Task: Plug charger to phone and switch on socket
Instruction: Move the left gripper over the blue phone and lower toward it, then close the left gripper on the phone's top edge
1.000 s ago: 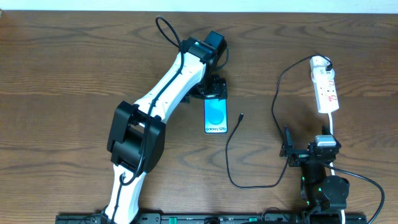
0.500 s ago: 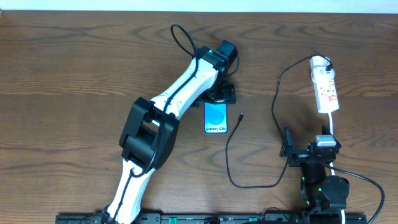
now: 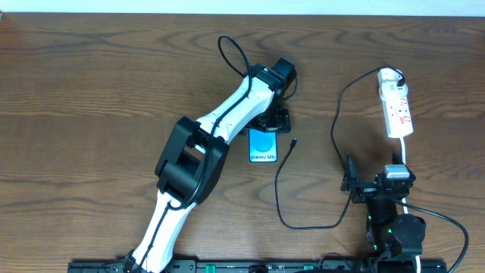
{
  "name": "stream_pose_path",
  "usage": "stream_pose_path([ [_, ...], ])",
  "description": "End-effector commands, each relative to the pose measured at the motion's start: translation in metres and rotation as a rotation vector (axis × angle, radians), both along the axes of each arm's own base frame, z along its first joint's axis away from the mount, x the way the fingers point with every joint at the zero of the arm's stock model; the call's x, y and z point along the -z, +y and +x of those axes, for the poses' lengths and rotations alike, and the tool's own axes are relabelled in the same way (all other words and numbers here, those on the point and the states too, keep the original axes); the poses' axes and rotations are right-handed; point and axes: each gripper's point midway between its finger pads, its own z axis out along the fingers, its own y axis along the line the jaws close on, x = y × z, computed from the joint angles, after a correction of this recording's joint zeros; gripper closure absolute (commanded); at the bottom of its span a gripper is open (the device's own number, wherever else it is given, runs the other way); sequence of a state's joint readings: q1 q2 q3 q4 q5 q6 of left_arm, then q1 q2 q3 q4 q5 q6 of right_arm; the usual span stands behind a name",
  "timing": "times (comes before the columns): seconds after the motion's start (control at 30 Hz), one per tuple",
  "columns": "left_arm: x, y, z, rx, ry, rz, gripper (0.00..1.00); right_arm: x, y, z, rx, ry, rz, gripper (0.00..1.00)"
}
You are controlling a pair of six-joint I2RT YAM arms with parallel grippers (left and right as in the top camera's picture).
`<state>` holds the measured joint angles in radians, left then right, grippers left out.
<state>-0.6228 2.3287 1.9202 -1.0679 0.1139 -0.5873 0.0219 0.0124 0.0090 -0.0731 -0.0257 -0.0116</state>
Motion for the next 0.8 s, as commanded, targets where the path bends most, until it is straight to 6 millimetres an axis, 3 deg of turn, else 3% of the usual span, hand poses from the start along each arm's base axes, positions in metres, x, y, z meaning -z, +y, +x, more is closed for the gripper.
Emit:
stream_pose_path([
  [0.0,0.0,-0.001,0.006,0.001,-0.026,0.008,0.02,0.001,0.0,0.0,0.004,0.001,0.003,0.01],
  [0.77,0.027,0.007,0.0,-0.023,-0.026,0.035,0.02,0.001,0.0,0.0,0.004,0.001,0.003,0.01],
])
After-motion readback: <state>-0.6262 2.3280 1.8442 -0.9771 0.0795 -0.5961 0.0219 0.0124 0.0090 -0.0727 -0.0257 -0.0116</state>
